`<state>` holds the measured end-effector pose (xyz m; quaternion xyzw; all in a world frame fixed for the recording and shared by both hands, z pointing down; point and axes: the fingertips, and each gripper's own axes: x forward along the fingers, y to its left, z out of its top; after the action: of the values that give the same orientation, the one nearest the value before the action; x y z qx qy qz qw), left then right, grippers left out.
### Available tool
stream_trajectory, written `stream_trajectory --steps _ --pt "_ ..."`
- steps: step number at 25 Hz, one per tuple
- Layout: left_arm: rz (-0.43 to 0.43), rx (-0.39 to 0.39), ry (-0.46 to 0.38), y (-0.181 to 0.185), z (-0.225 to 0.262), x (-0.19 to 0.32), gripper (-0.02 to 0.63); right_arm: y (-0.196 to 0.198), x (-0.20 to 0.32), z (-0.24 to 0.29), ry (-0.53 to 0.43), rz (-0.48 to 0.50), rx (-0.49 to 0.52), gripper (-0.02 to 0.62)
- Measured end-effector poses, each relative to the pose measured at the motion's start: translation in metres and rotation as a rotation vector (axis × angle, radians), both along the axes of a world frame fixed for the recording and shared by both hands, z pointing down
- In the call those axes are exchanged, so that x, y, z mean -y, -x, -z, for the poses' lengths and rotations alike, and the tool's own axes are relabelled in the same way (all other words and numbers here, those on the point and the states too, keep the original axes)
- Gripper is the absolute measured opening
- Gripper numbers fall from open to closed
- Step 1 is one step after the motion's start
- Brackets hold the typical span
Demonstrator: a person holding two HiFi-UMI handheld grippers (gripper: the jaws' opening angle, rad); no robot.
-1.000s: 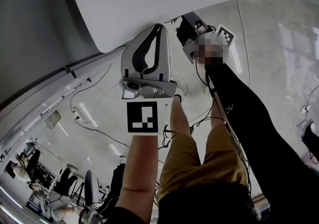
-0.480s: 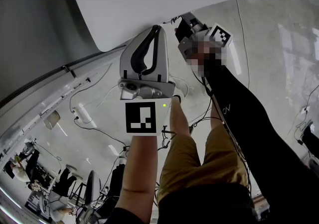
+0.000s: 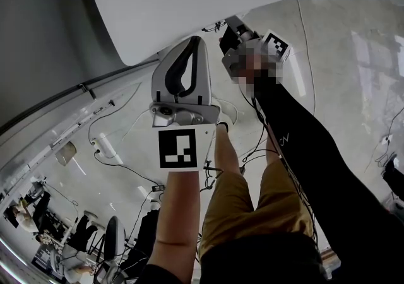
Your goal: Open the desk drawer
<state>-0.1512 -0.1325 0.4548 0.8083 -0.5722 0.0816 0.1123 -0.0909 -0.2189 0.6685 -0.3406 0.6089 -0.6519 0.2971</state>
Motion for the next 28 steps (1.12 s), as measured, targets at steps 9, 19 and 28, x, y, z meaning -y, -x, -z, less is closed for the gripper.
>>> stream_trajectory --steps 9,19,28 --pt "0.017 0.016 0.018 0.000 -0.003 0.001 0.009 0.001 -0.003 0.004 0.019 0.008 0.004 0.020" --pt "0.019 0.022 0.019 -0.006 -0.003 -0.001 0.009 -0.002 -0.016 0.008 0.034 0.011 0.015 0.020" --pt "0.020 0.022 0.022 -0.003 -0.005 -0.004 0.009 -0.005 -0.030 0.006 0.054 0.006 0.014 0.020"
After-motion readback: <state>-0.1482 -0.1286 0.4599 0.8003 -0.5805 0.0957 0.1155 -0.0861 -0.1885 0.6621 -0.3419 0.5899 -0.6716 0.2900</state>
